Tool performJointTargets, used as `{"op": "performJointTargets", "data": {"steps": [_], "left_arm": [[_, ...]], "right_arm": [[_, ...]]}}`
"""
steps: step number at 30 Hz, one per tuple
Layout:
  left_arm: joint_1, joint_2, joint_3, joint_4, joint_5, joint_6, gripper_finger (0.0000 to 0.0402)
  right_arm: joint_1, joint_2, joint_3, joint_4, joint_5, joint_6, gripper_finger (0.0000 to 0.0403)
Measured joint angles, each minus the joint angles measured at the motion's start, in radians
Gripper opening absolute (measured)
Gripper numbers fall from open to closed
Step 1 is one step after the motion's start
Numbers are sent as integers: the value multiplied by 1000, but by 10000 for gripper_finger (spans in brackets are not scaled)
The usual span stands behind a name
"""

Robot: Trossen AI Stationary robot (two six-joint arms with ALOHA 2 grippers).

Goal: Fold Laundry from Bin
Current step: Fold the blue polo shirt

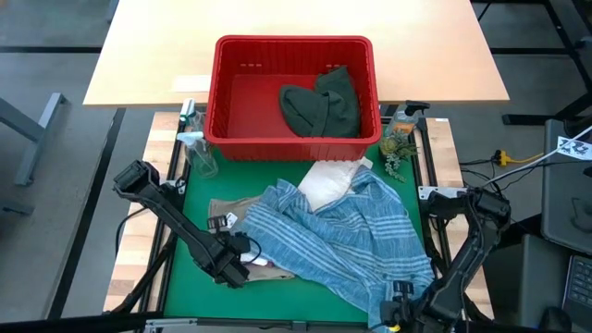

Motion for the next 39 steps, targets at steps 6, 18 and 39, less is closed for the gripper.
{"op": "performJointTargets", "data": {"steps": [6, 18, 39], "left_arm": [[19, 0, 79, 64, -134, 38, 89], [111, 0, 83, 451, -227, 272, 89], [237, 81, 84, 817, -183, 586, 89]], "right_arm": [[0, -61, 1, -60, 95, 5, 149], [7, -70, 0, -205, 54, 31, 149], [-82, -70, 0, -183, 294, -104, 149]]}}
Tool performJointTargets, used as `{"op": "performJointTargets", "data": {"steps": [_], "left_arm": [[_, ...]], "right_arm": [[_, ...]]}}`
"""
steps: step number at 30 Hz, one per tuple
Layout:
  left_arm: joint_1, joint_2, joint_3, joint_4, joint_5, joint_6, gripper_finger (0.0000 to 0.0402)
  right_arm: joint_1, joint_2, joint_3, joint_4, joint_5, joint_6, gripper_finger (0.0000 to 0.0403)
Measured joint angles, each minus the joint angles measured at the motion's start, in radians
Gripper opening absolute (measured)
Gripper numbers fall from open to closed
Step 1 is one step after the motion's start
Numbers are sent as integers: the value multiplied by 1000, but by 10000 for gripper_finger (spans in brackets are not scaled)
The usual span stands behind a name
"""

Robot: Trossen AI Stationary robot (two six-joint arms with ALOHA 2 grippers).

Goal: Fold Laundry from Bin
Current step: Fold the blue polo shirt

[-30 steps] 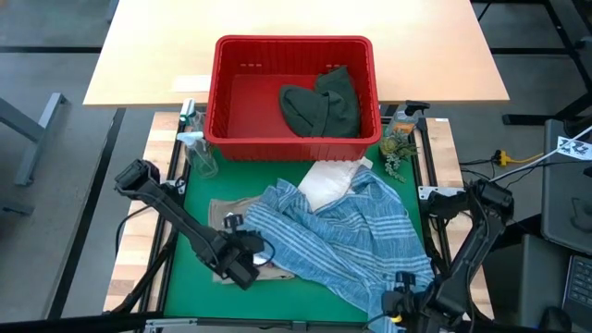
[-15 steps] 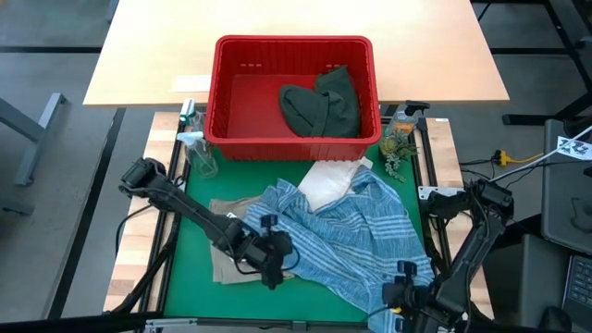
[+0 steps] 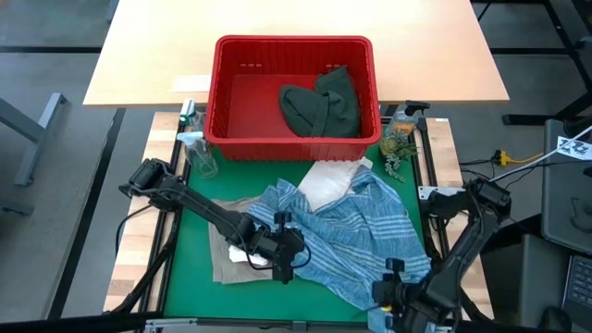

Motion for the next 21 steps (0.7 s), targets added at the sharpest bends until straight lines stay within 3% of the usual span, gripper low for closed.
{"op": "performJointTargets", "data": {"steps": [7, 21], "left_arm": [[-8, 0, 0, 1, 1, 0, 89], [-9, 0, 0, 1, 1, -1, 89]], "right_arm": [[-59, 0, 0, 0, -119, -34, 149], [-56, 105, 0, -10, -165, -36, 149]]}}
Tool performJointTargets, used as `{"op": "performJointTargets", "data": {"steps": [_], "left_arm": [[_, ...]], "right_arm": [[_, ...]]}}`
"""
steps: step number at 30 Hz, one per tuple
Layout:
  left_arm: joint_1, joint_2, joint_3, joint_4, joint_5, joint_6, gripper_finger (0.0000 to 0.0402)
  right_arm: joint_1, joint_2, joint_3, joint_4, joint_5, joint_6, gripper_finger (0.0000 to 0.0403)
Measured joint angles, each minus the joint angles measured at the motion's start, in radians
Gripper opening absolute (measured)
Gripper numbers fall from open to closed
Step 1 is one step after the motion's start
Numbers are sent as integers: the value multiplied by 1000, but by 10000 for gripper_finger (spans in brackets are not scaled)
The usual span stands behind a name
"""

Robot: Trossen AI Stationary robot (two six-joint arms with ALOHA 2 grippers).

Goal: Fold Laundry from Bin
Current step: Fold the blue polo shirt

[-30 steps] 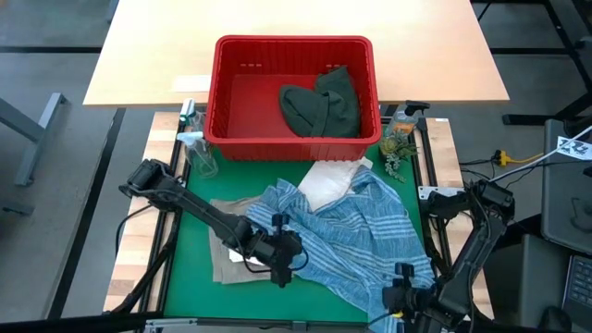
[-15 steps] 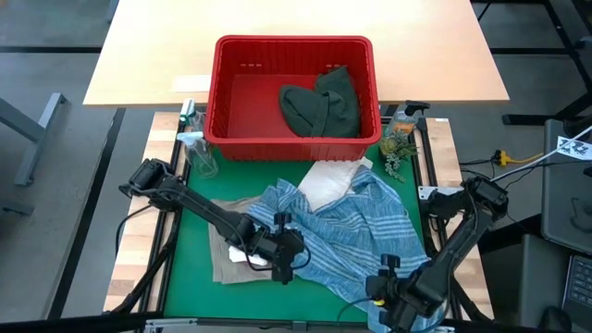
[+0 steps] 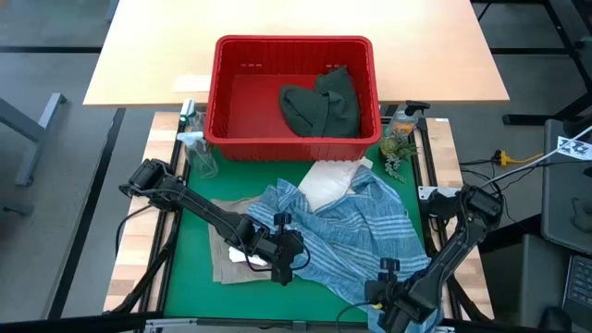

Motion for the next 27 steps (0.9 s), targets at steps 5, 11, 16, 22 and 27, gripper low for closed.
{"op": "performJointTargets", "data": {"steps": [5, 11, 16, 22, 27], "left_arm": [[0, 0, 0, 0, 0, 0, 89], [0, 0, 0, 0, 0, 0, 89], [0, 0, 0, 0, 0, 0, 89], [0, 0, 0, 0, -1, -1, 89], [0, 0, 0, 0, -1, 0, 89]], "right_arm": [[0, 34, 0, 0, -26, -3, 149], [0, 42, 0, 1, -26, -11, 119], [0, 42, 0, -24, -10, -11, 29], [0, 42, 0, -44, -3, -2, 23], [0, 42, 0, -47, -3, 6, 5]]}}
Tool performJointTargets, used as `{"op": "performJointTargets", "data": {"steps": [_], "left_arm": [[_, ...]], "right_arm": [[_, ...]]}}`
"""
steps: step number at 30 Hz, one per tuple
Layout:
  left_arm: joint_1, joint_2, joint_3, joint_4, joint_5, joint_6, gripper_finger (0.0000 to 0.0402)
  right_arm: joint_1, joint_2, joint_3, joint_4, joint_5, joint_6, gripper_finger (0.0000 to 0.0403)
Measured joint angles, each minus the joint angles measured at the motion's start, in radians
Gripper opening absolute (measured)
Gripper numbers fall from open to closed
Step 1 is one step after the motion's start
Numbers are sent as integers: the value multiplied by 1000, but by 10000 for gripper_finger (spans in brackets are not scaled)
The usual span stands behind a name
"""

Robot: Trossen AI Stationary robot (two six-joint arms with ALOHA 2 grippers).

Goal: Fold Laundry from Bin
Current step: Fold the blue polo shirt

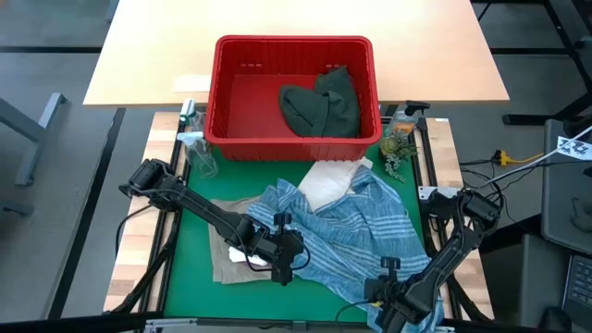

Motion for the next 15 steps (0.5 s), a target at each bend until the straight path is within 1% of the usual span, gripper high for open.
{"op": "performJointTargets", "data": {"steps": [4, 7, 12, 15], "left_arm": [[0, 0, 0, 0, 0, 0, 89], [0, 0, 0, 0, 0, 0, 89], [0, 0, 0, 0, 0, 0, 89], [0, 0, 0, 0, 0, 0, 89]], "right_arm": [[-3, -7, 0, -31, 4, 1, 8], [-9, -30, 0, -64, 16, 6, 3], [-20, -73, 1, -167, 87, 72, 5], [-22, -79, 1, -244, 99, 106, 2]]}}
